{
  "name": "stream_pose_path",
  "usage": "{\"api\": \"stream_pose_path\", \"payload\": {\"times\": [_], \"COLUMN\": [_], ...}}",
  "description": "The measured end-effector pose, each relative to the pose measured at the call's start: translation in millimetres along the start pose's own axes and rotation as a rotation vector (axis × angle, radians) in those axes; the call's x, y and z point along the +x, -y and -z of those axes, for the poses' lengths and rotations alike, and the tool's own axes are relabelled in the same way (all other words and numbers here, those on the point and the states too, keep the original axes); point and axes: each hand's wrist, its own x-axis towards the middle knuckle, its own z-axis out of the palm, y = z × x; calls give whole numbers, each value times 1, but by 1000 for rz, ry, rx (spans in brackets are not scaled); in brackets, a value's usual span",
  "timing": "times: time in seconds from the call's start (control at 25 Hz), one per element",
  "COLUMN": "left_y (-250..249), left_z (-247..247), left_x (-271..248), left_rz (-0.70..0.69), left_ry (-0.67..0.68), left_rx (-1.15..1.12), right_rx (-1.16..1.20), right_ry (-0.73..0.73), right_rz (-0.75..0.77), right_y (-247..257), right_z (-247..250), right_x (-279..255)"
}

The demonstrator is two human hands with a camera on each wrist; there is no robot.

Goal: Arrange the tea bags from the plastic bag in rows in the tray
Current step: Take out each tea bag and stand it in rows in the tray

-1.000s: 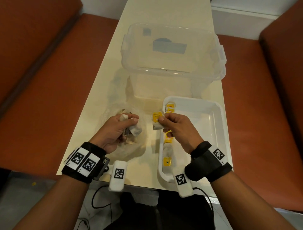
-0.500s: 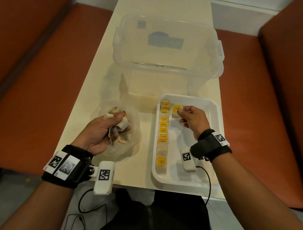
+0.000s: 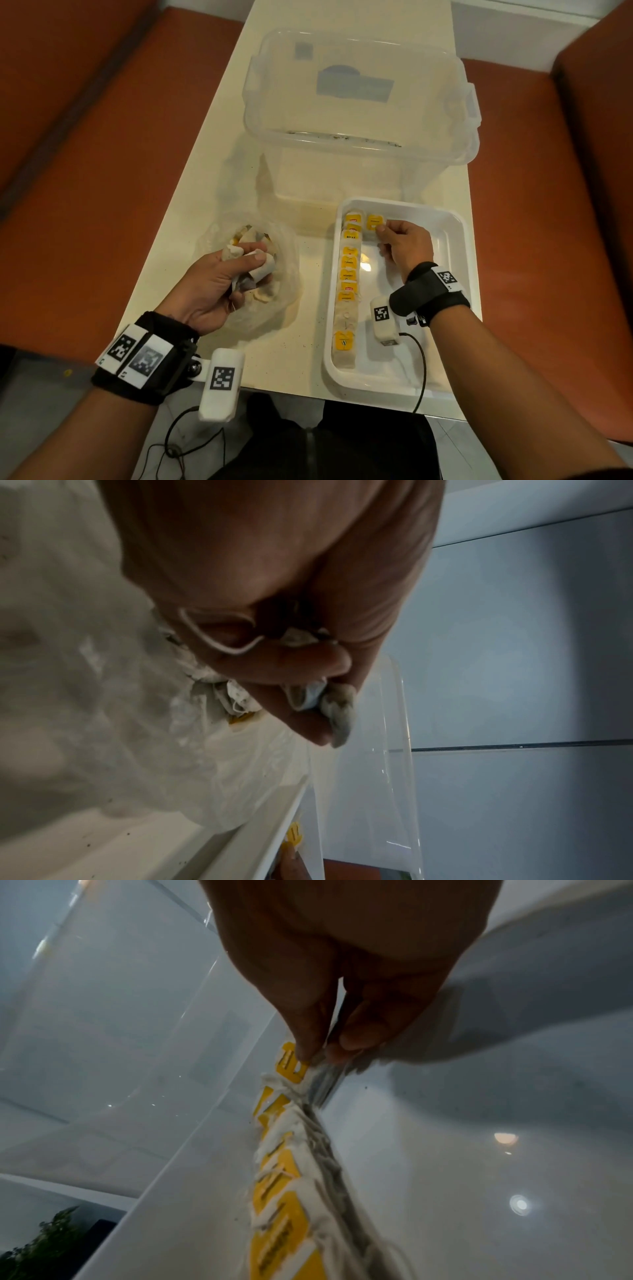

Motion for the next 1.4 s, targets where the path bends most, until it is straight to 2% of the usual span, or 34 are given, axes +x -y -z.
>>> {"api": "stream_pose_path", "payload": {"times": [0.48, 0.88, 1.08, 1.24, 1.32, 1.4], "left_y": [-3, -15, -11, -12, -14, -14], "left_z": [-5, -16, -18, -20, -21, -23], "left_x": [-4, -20, -25, -29, -26, -24], "left_rz": [-19, -156, -218, -316, -335, -332], "left_ry": [53, 147, 140, 168, 178, 176], "left_rx": [-61, 117, 273, 417, 405, 363], "right_rx": [-299, -245, -254, -239, -124, -27], "right_ry": [-105, -161, -196, -226, -125, 181], "right_rz": [57, 72, 66, 154, 226, 240], "right_y": [4, 0, -2, 9, 29, 54], "right_z": [-4, 3, -1, -5, -9, -16], "right_x": [4, -3, -7, -28, -54, -89]}}
